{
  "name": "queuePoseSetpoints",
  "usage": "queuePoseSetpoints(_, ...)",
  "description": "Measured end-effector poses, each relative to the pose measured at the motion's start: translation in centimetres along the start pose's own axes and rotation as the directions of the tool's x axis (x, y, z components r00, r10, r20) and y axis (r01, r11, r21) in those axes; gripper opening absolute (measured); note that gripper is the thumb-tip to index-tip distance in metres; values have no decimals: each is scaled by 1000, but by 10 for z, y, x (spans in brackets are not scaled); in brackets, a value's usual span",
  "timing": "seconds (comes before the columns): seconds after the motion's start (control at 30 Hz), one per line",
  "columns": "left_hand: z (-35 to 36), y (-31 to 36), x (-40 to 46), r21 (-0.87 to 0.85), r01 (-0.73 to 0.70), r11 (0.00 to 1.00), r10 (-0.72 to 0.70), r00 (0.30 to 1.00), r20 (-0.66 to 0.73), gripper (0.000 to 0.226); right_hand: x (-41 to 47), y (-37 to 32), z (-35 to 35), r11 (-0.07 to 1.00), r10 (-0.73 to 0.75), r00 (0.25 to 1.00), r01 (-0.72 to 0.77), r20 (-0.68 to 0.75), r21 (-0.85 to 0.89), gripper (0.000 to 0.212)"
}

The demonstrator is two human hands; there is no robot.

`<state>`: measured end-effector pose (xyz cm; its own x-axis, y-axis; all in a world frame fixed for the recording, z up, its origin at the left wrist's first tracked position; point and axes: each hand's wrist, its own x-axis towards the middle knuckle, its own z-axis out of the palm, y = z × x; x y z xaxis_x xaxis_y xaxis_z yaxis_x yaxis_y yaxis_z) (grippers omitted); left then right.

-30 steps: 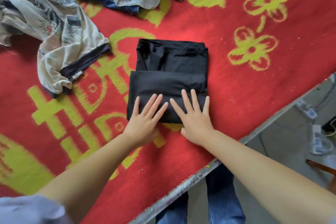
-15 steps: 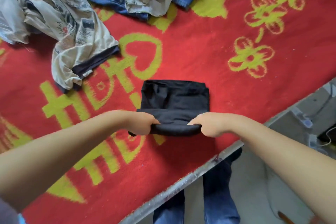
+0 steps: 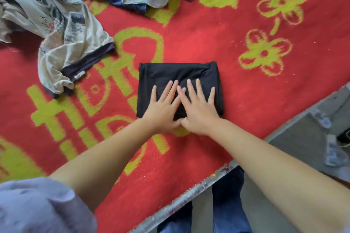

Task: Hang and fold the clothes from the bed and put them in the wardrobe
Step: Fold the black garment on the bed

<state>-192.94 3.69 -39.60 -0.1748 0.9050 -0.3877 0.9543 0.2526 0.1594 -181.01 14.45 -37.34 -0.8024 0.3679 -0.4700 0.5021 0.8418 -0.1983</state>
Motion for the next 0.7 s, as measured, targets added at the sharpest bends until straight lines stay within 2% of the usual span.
queuePoseSetpoints(0.07, 22, 7, -10, 82, 56, 995, -61, 996, 62, 97, -10, 0, 24, 993, 9, 998, -3, 55, -119, 104)
queuePoseSetpoints(0.13, 30, 10, -9, 105, 141, 984, -145, 989, 34, 100, -9, 7, 34, 978, 41, 999, -38, 7, -206, 107)
queuePoseSetpoints(0.27, 30, 9, -2, 71, 250, 966, -248, 968, -41, 102, 7, 16, 31, 968, 74, 996, -84, -49, -238, 97)
queuePoseSetpoints(0.37, 19, -10, -1, 41, 270, 962, -272, 962, 28, 97, 15, 23, 14, 969, 50, 998, -42, 28, -243, 87)
queuePoseSetpoints(0.53, -50, -21, -5, -50, 272, 961, -257, 945, 201, 85, 15, 13, -53, 966, 54, 987, -14, 148, -257, 81)
queuePoseSetpoints(0.7, -156, -25, -36, -51, 342, 938, -332, 932, 145, 83, -3, -14, -163, 950, -22, 993, 57, 116, -309, 82)
